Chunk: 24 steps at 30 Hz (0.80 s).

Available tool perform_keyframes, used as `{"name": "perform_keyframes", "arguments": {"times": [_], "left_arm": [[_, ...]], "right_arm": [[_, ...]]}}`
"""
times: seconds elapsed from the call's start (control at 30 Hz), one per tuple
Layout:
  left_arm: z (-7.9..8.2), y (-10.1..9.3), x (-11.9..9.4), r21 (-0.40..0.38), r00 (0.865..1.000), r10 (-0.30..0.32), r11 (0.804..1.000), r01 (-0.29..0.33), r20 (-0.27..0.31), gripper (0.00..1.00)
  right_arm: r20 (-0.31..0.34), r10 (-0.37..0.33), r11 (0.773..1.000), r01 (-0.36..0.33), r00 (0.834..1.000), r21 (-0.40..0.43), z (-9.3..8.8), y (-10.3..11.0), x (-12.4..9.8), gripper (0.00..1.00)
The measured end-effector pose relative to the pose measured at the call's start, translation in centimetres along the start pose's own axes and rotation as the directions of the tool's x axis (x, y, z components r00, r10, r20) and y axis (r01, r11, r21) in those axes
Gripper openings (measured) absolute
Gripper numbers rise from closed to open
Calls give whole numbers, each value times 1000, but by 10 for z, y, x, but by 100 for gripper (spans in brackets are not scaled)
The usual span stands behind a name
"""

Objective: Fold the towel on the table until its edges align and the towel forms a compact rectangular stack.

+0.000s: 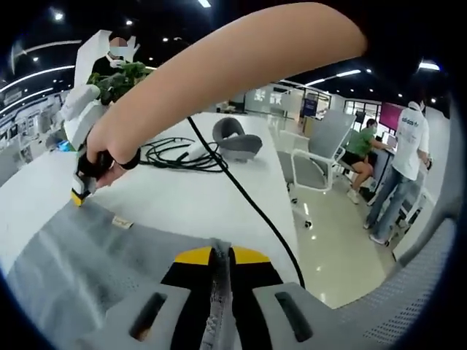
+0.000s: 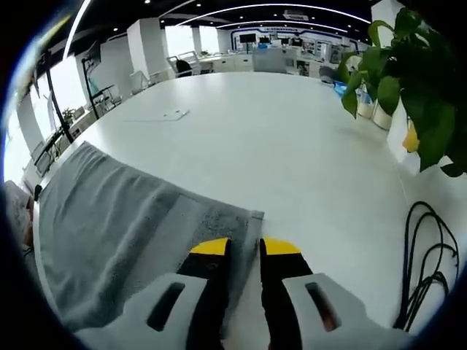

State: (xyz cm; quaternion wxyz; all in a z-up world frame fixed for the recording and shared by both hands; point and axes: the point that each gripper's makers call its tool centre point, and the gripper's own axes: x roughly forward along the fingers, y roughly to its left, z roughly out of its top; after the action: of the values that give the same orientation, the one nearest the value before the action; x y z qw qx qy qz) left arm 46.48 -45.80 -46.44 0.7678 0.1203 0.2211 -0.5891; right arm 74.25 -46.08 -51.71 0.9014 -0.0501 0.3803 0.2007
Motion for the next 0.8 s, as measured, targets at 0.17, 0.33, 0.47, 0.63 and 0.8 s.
{"name": "perform_keyframes", "arguments": {"times": [0.17,0.33,0.47,0.63,0.8], "left_arm": [[2,1,-2,-5,1000,0,1000,0,3,8],[7,5,-7,1,1000,10,1000,-10,13,8],[13,8,-14,-8,999,25,1000,-25,33,8],[21,3,-23,-12,998,33,999,-33,60,8],[29,-3,-34,-24,996,28,999,-26,82,8]], "right_arm": [[-5,15,999,-15,1000,46,-1,2,-2,0],[-8,12,999,-12,1000,42,4,4,-6,0],[20,7,997,-9,1000,73,14,5,-13,0],[33,41,996,-43,999,72,27,10,-23,0],[85,57,993,-65,995,97,45,18,-34,0]]}}
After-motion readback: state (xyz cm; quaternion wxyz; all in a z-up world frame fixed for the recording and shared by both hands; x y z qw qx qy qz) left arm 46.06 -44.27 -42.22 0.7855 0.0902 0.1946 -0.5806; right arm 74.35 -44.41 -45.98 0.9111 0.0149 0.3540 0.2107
